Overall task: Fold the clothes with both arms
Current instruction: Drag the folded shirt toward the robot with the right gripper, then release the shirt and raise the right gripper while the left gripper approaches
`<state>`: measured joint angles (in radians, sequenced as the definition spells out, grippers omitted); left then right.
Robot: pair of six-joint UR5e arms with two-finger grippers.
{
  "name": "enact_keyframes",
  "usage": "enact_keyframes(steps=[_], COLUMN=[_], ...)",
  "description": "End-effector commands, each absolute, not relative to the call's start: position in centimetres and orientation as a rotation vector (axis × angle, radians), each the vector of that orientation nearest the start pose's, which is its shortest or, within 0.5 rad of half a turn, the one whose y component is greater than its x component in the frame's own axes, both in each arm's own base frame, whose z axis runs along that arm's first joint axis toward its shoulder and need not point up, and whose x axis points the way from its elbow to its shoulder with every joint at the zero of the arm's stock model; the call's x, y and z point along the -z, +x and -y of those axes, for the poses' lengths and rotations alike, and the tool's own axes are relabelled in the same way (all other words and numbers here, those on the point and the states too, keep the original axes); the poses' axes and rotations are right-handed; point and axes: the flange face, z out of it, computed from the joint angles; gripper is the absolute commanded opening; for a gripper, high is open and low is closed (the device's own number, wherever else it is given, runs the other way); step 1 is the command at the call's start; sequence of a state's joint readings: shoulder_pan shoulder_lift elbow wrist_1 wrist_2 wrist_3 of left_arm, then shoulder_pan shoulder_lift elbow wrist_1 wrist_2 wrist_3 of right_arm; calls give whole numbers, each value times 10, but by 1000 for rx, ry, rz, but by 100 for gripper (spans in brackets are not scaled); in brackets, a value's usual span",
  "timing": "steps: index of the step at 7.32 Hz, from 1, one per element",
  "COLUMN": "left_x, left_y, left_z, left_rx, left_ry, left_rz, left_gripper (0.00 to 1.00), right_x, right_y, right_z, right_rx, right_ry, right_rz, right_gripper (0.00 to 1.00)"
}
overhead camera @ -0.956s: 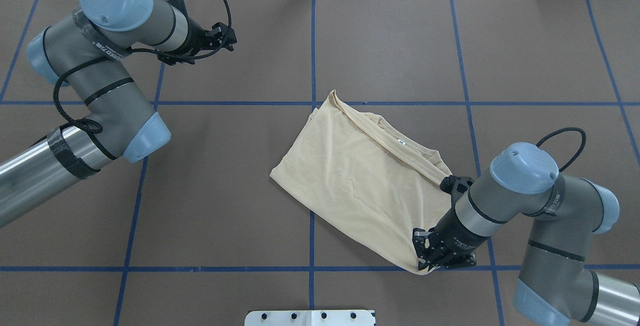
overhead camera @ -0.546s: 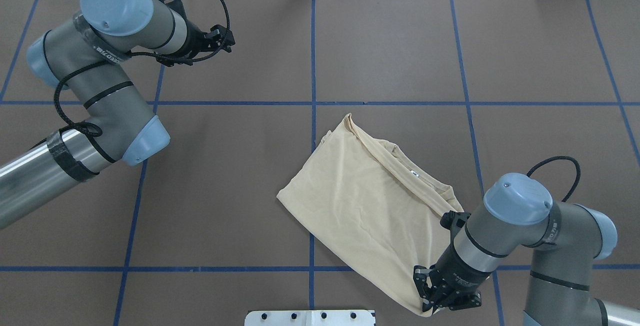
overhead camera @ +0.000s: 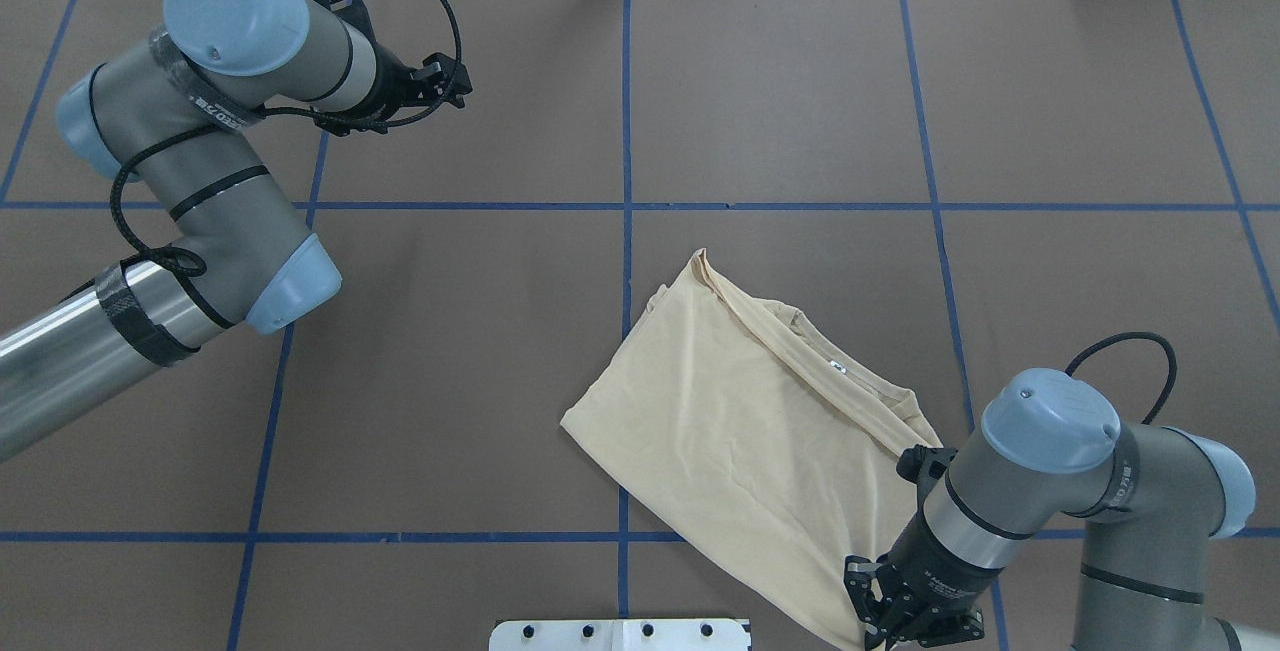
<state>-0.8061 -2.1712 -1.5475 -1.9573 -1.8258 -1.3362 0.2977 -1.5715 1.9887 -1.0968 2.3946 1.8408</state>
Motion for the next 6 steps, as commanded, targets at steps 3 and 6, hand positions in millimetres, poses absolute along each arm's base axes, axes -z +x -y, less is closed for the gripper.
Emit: enact_keyframes(steps=[3,6], left_x=[-239,-198], left_y=[407,442], left_z=[562,449], left_rx=[368,259], left_ry=[280,146], left_rz=[-1026,-1187], left_gripper=[100,100], right_x=[-381,-347], right_y=[-412,-341], right_z=[247,347], right_rx=[-233,-369], right_ry=[-707,-528], right_rz=[917,1149], right_gripper=[100,100])
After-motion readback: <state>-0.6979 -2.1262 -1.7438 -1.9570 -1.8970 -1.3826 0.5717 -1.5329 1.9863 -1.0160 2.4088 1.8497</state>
